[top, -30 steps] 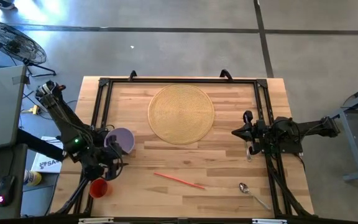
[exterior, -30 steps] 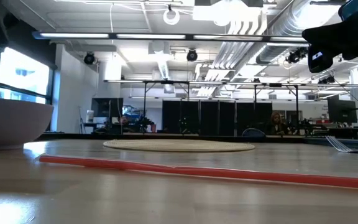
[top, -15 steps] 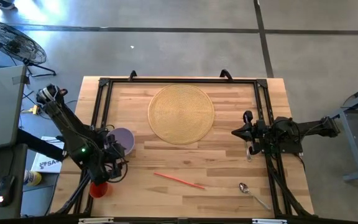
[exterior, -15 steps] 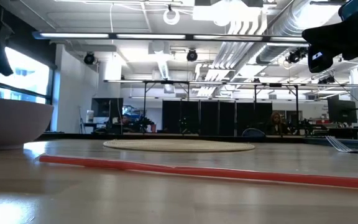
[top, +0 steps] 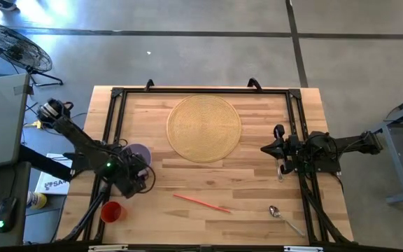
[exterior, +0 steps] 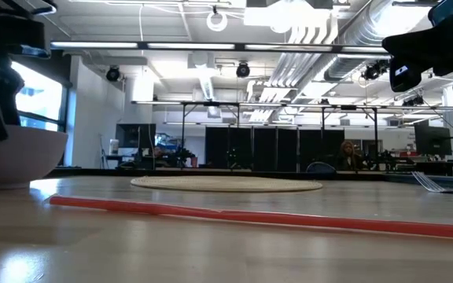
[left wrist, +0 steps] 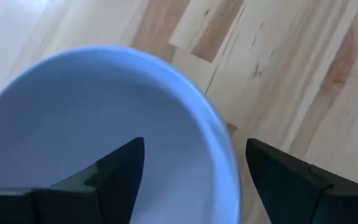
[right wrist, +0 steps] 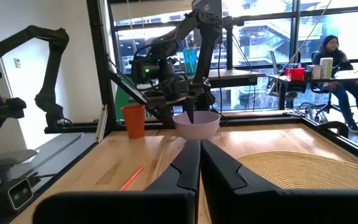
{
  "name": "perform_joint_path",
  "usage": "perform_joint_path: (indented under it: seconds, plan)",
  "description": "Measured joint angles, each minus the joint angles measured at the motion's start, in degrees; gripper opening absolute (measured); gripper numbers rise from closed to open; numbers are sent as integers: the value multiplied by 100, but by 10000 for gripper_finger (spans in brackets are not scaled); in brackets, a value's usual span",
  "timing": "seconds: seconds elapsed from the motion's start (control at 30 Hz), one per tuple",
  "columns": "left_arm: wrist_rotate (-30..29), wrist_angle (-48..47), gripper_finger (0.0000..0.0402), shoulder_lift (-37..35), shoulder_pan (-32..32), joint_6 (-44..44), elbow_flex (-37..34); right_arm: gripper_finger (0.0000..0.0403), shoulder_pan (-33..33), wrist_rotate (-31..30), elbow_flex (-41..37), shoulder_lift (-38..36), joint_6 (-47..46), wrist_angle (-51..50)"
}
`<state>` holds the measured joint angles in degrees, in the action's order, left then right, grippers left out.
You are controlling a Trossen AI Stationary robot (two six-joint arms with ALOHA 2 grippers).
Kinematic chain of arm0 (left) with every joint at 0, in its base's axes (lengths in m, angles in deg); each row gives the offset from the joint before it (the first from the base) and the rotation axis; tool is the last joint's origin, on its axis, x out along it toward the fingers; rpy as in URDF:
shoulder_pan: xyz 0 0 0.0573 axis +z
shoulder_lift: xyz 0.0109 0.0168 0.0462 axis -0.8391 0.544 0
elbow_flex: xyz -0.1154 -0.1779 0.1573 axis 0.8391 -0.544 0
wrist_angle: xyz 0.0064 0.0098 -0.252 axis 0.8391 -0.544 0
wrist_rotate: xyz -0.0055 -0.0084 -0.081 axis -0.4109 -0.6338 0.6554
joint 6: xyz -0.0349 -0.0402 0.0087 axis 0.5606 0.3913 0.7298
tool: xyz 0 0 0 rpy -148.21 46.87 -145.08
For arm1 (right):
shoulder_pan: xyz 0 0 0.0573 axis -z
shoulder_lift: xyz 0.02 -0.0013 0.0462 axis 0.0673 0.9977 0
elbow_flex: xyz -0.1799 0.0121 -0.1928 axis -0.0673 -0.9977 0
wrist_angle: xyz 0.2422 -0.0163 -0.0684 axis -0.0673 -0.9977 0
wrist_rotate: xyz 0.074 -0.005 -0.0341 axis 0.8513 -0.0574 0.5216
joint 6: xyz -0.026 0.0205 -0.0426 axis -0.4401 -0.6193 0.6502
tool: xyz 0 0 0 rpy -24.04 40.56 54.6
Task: Pick & Place Utensil
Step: Put the violet bowl on the table placemat
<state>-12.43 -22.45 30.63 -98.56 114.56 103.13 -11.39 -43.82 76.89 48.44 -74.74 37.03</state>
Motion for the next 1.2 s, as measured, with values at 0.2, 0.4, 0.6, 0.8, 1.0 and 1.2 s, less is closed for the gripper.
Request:
perform_joint_path:
  seconds: [0.2, 0.4, 0.6, 0.8, 1.0, 1.2]
  plan:
    - [12, 28, 275, -1, 105, -44, -16, 7, -1, 1, 0, 0, 0, 0]
    - [301, 29, 238, 123, 101, -150, -16, 9, -1, 1, 0, 1, 0, 0]
    - [391, 34, 158, 250, 103, -156, -19, 5, 0, 2, 0, 0, 0, 0]
    - [615, 68, 103, 246, 103, -300, -19, 4, -1, 1, 1, 1, 0, 0]
    - [747, 338, 69, 246, 103, -586, -19, 4, 0, 2, 2, 0, 0, 0]
    - [772, 543, 30, 245, 103, -919, -19, 4, -2, 0, 0, 0, 0, 0]
